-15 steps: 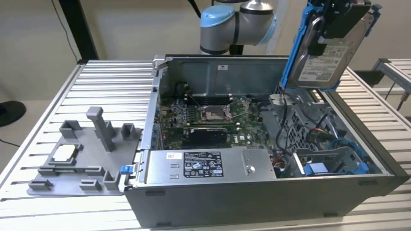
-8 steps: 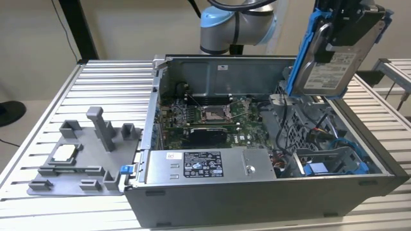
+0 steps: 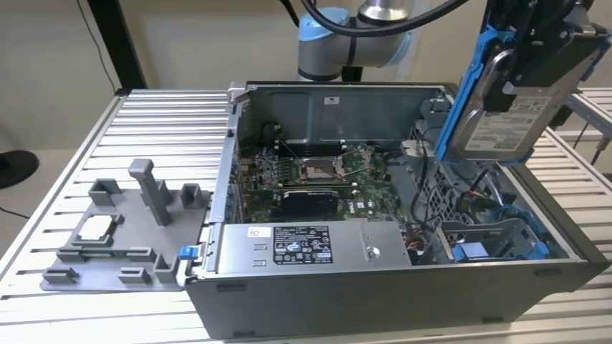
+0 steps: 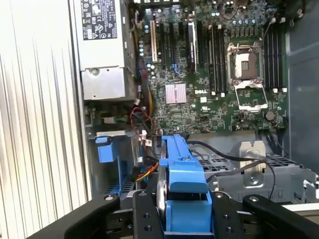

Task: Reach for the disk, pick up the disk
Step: 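Pick up the disk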

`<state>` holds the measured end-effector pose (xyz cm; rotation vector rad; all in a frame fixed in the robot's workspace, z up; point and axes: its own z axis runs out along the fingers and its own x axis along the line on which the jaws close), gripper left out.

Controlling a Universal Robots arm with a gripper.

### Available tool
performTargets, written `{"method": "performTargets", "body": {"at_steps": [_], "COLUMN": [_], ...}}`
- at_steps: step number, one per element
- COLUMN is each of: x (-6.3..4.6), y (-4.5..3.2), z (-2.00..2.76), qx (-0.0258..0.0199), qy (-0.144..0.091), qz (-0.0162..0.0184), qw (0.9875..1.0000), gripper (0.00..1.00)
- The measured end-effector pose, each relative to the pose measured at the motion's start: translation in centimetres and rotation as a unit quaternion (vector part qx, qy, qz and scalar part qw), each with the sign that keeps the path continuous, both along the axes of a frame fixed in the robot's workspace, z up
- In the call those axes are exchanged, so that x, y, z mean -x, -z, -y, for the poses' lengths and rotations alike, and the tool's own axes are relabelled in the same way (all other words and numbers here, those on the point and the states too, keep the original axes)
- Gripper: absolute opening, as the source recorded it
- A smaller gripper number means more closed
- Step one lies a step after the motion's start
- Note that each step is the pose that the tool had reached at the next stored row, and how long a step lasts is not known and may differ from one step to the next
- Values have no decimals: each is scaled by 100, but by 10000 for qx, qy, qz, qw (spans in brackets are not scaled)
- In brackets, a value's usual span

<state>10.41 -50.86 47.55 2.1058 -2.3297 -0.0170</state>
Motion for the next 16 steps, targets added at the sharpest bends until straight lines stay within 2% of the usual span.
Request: {"method": "performTargets", "body": {"at_steps": [12, 16], "x": [0, 19], "y": [14, 30], "z": [532, 655], "qx": [0, -1], "qy": [0, 0], "qz": [0, 0], "qw": [10000, 10000], "gripper": [0, 0]}}
